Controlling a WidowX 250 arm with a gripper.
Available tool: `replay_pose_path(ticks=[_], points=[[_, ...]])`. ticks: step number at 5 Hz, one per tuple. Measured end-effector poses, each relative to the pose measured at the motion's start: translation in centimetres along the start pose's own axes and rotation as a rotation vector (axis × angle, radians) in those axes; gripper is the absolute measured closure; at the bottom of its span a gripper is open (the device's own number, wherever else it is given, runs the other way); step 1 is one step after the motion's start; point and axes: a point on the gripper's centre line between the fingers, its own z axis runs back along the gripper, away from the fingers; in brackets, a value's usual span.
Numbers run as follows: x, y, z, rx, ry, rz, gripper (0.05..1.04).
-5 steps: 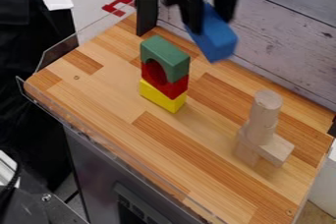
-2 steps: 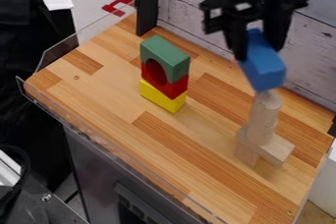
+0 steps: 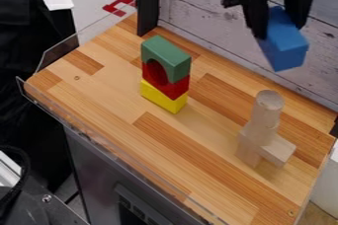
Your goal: Put the blue rectangular block on the cylinder
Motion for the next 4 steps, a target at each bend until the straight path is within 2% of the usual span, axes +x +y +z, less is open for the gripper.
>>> replay_pose_path(ticks=[1, 2, 4], points=[[-0.5, 0.3, -0.9, 0.05, 0.048, -0.018, 0.554], [-0.9, 1.2, -1.9, 0.075, 0.082, -0.01, 0.554], [-1.3, 1.7, -2.5, 0.09, 0.104, -0.018, 0.554]])
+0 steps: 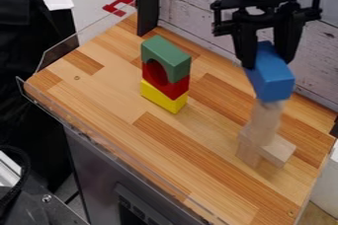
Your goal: Put the blue rectangular block on the cylinder
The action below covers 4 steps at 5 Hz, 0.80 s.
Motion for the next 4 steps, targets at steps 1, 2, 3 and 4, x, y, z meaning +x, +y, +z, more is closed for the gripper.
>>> replay_pose_path(ticks=[1, 2, 3, 4], points=[[-0.2, -0.17, -0.04, 0.002, -0.005, -0.014, 0.554], [-0.12, -0.2, -0.39, 0.016, -0.005, -0.011, 0.554], [-0.28, -0.36, -0.55, 0.025, -0.01, -0.02, 0.554], [-0.53, -0.5, -0.72, 0.03, -0.01, -0.029, 0.554]])
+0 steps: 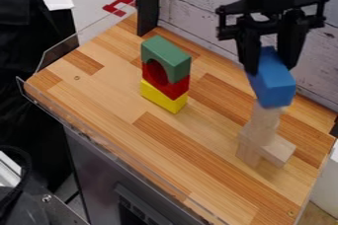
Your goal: Put the blue rectangular block on the cylinder
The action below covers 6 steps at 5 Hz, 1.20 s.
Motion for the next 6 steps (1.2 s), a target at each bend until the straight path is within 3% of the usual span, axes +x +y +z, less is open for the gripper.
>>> replay_pose_path(ticks=[3, 4, 5, 6], points=[[-0.28, -0.26, -0.52, 0.007, 0.01, -0.012, 0.554], [-0.46, -0.33, -0.51, 0.006, 0.013, -0.016, 0.506], [-0.67, -0.11, -0.53, 0.026, 0.02, -0.024, 0.202], [-0.41, -0.65, 0.27, 0.014, 0.002, -0.031, 0.078]])
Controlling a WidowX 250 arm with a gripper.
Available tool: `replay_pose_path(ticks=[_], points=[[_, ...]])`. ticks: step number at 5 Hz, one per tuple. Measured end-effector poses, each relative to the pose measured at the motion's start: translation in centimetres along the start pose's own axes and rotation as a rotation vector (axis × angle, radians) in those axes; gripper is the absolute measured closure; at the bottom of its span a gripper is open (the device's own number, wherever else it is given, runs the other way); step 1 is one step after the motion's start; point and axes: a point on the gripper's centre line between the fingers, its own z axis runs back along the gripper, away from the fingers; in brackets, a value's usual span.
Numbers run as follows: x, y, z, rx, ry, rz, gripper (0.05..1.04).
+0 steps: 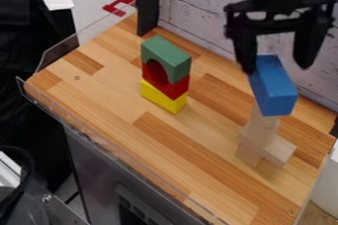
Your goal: Put the blue rectangular block on the cylinder
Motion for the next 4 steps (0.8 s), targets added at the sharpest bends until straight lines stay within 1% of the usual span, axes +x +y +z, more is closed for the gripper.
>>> replay_pose_path(ticks=[1, 2, 3, 4], points=[[0.6, -0.2, 0.9, -0.014, -0.014, 0.003, 0.083], [2.4, -0.4, 3.8, -0.075, -0.065, 0.0, 0.083], [4.3, 1.1, 5.5, -0.104, -0.069, 0.024, 0.083], [5.7, 3.1, 5.3, -0.08, -0.026, 0.048, 0.083]])
